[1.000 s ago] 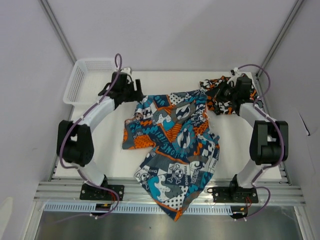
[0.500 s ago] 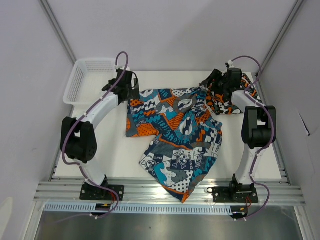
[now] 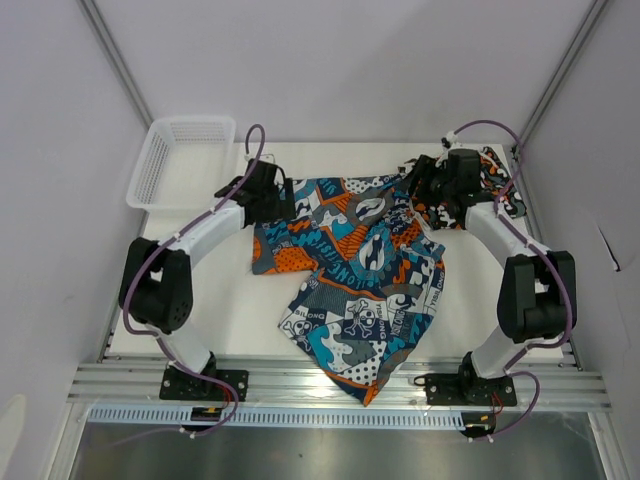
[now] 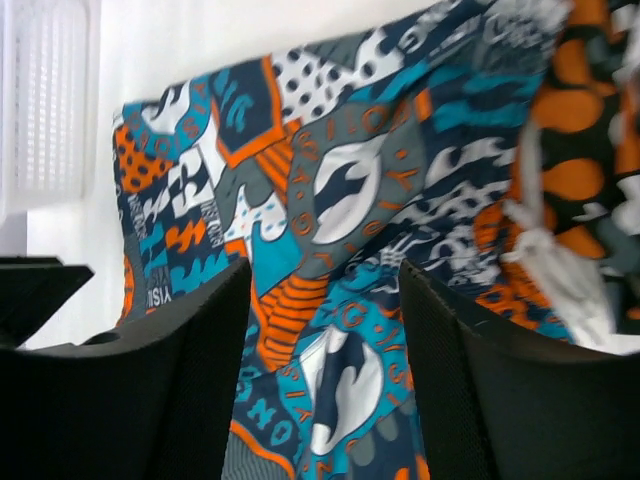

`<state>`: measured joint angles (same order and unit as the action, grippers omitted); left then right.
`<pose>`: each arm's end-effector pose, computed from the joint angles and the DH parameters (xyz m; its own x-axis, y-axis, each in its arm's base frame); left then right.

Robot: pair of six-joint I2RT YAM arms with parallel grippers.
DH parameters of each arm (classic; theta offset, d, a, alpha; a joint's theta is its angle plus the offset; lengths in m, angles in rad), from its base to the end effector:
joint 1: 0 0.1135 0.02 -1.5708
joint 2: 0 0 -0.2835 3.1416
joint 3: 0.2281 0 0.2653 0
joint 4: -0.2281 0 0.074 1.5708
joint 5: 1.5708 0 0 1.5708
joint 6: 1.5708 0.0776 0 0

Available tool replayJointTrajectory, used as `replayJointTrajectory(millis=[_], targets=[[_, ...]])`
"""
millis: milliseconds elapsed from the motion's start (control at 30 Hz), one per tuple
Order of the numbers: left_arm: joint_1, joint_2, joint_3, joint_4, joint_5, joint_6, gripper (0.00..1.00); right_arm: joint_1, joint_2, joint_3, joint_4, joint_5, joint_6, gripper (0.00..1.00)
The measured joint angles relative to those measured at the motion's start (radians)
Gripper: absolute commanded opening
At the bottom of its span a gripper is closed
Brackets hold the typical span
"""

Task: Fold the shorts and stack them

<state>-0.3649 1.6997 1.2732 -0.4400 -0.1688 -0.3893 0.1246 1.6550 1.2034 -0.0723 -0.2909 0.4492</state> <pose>0.3914 -0.1356 0.2277 -0.7536 -0.1126 -0.6476 -0.0387 0.9911 -0.1273 0.4249 0.0756 0.2630 -0.6058 0.3434 -0.7177 -0.1137 0.8555 0.5053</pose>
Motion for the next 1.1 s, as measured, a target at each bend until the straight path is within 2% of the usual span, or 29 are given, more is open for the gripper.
replayJointTrajectory(millis=[167, 300, 600, 733, 933, 1100], targets=[[-0.006, 0.069, 0.024, 0.024, 0.042, -0.038, 0.96, 0.088, 0.029, 0.007, -0.036, 0.031, -0.012, 0.6], [-0.003, 0.159, 0.034, 0.04, 0.059, -0.069, 0.95, 0.147, 0.162, 0.094, -0.076, 0.092, -0.024, 0.59], [0.005, 0.205, 0.034, 0.07, 0.073, -0.108, 0.91, 0.202, 0.526, 0.454, -0.253, 0.274, -0.038, 0.63], [0.035, 0.232, 0.036, 0.065, 0.071, -0.127, 0.88, 0.23, 0.628, 0.602, -0.328, 0.323, -0.059, 0.63], [0.108, 0.241, 0.019, 0.065, 0.076, -0.146, 0.87, 0.301, 0.71, 0.729, -0.373, 0.332, -0.097, 0.67], [0.114, 0.239, 0.009, 0.087, 0.074, -0.16, 0.87, 0.345, 0.742, 0.794, -0.405, 0.318, -0.124, 0.73]])
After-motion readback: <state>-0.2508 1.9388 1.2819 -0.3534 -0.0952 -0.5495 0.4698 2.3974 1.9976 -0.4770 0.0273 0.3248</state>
